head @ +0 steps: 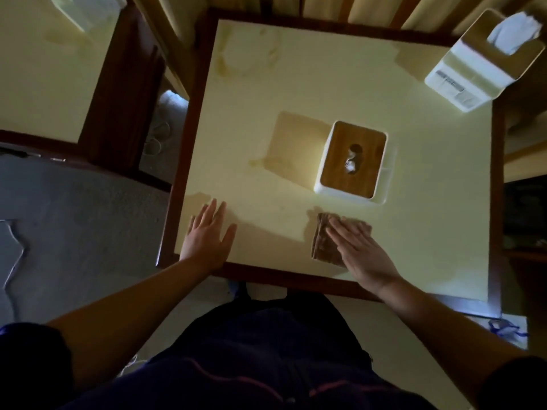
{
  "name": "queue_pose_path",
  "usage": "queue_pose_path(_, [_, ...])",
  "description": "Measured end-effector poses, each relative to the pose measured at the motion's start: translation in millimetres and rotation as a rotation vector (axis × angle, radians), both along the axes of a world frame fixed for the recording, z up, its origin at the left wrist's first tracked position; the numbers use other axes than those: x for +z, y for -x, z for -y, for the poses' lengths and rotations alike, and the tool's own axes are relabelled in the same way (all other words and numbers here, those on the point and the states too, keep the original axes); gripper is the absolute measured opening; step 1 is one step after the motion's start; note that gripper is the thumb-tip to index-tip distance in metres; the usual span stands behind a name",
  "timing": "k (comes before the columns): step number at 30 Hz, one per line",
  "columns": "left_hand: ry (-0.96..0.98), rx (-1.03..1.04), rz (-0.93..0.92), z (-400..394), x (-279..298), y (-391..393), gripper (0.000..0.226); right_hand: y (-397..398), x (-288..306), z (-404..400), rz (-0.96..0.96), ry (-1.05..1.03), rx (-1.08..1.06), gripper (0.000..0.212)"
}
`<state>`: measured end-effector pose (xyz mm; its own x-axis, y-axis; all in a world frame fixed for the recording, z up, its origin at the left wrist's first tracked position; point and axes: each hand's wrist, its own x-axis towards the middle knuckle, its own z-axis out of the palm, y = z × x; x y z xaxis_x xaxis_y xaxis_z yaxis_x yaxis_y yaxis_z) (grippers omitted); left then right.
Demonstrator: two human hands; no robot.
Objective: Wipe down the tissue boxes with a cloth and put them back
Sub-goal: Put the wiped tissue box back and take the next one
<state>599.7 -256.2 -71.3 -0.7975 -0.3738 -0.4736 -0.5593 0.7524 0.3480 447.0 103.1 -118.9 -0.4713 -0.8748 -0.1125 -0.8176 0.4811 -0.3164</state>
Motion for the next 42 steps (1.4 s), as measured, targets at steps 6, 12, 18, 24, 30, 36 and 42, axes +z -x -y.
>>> queue_pose_path(6, [0.112, -0.093, -0.073, 52.5, -22.3, -50.9, 0.084, -29.2, -15.8, 45.1, 0.068, -0.119, -0.176, 0.056])
queue_pose_path(12, [0.154, -0.155, -0.118, 81.3, -42.1, -54.4, 0.083, -106.3, -17.7, 102.1, 0.052, -0.193, -0.283, 0.064])
queue_pose_path(18, [0.186, -0.193, -0.181, 87.7, -61.3, -34.2, 0.079, -163.9, -21.3, 168.6, 0.055, -0.208, -0.418, 0.064])
queue_pose_path(24, [0.186, -0.115, -0.26, 111.2, -85.1, -26.9, 0.077, -163.0, -22.7, 220.3, 0.045, -0.234, -0.406, 0.066])
queue_pose_path(30, [0.129, -0.056, -0.337, 112.1, -96.6, -25.0, 0.075, -113.1, -26.5, 296.2, 0.039, -0.191, -0.349, 0.067])
queue_pose_path(36, [0.13, -0.026, -0.408, 113.4, -97.3, -26.3, 0.071, -29.2, -36.1, 391.6, -0.037, -0.116, -0.282, 0.067])
queue_pose_path(42, [0.168, -0.083, -0.354, 113.2, -97.1, -25.7, 0.073, 34.5, -32.2, 441.9, -0.015, -0.13, -0.325, 0.07])
